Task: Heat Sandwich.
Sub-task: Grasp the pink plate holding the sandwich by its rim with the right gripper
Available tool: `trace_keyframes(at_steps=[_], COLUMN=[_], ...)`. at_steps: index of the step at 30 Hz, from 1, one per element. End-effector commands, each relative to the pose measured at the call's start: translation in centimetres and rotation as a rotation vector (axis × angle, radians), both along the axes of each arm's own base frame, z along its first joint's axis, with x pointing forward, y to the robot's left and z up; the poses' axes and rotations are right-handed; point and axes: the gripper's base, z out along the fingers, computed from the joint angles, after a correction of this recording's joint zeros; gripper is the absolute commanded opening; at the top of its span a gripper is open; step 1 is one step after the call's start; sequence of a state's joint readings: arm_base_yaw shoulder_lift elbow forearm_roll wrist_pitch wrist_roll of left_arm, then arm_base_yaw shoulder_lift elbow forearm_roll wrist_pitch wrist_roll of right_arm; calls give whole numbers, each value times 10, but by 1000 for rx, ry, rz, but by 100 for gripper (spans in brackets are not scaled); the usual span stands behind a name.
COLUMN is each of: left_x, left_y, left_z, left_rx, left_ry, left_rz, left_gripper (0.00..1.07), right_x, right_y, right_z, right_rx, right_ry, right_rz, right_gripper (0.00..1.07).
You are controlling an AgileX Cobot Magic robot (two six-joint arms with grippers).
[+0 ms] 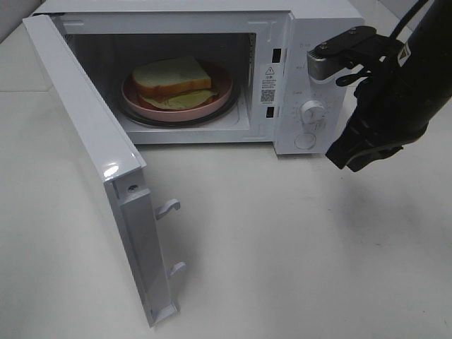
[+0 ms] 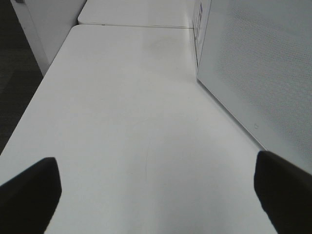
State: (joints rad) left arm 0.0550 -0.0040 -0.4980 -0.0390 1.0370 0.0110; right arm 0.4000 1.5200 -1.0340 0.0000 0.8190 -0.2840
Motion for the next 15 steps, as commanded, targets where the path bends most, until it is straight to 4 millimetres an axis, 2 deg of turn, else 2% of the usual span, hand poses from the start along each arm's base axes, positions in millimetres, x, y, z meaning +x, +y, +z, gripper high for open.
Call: trace_keyframes(at_steps=[1, 3, 7, 11, 12, 15], left_x=[-3, -3, -3, -3, -3, -3], left_y=[-1, -1, -1, -1, -1, -1], left_z=[-1, -1, -1, -1, -1, -1], left_rx=[0, 0, 0, 0, 0, 0], left_ry=[-23, -23, -23, -23, -23, -23], left_rz=[-1, -1, -1, -1, -1, -1], left_gripper=[101, 101, 101, 101, 101, 101], right_x=[1, 1, 1, 1, 1, 1], right_y=[-3, -2, -2, -2, -2, -2], right_z=[6, 6, 6, 6, 6, 6], right_rx=[-62, -73, -145, -177, -197, -214], right_ry=[-37, -42, -74, -87, -92, -99], right_rz=[209, 253, 547, 677, 758, 825], right_gripper=[10, 10, 12, 13, 15, 19])
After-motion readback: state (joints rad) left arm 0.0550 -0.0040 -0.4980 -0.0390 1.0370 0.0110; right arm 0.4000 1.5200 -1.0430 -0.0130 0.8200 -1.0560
